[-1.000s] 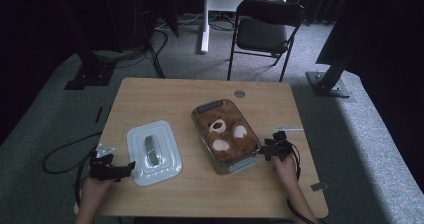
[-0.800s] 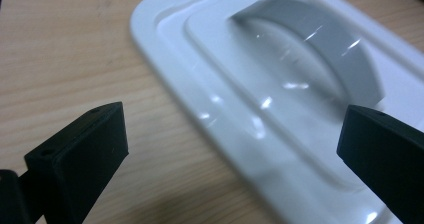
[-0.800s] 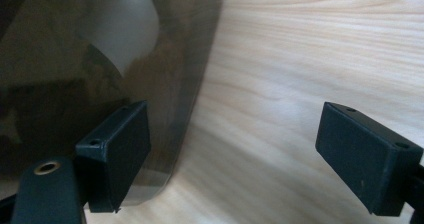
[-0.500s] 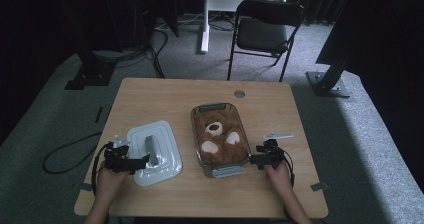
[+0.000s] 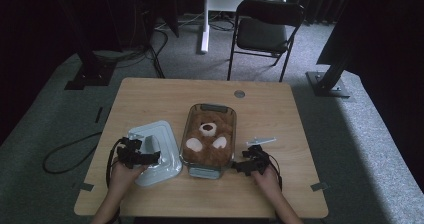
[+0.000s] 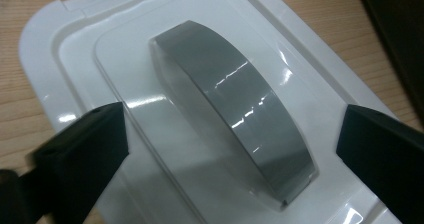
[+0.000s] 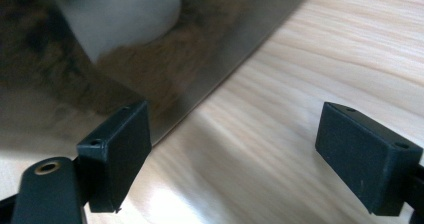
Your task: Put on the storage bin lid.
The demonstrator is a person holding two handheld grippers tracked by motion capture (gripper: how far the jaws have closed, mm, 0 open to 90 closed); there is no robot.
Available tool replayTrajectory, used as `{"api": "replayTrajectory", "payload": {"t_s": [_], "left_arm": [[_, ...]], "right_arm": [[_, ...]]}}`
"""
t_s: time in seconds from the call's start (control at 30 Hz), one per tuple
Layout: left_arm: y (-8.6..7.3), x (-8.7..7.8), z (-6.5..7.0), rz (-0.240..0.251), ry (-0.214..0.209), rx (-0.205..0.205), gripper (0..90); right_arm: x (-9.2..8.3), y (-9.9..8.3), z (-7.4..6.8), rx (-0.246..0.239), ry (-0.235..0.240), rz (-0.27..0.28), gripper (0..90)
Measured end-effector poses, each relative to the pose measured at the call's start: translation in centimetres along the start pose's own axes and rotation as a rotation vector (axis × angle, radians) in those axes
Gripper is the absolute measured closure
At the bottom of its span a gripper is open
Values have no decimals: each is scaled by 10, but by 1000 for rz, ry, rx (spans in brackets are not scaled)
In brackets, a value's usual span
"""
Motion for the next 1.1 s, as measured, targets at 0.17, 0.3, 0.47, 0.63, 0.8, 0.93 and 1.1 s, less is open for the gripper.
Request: {"api": "replayTrajectory", "payload": {"t_s": [0.17, 0.3, 0.47, 0.63, 0.8, 0.93, 1.1], "left_arm": [[4, 6, -3, -8, -19, -15, 155], [6, 11, -3, -6, -26, -15, 180], [5, 15, 0, -10, -20, 10, 341], [5, 14, -3, 8, -51, -16, 485], [2, 6, -12, 83, -40, -70, 646], [1, -4, -20, 129, -27, -88, 674], [0, -21, -27, 175, -25, -109, 676]], "right_arm": [[11, 0, -12, -39, 14, -39, 142], [10, 0, -12, -36, 2, -39, 142], [6, 0, -10, -31, -11, -24, 142], [2, 1, -10, -32, -11, -7, 142], [-3, 4, -8, -30, -12, 0, 142], [-8, 5, -7, -24, -15, 18, 142], [-9, 6, -8, -18, 0, 36, 141]]}}
Point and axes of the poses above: each handheld gripper's, and its own axes: x roughly forward along the jaws, y roughly out of its top, z roughly to its right, the point moved 1 cm from there along x, roughly forward along the jaws, and after that the axes turned 4 degrees about -z, right-handed, at the moved point
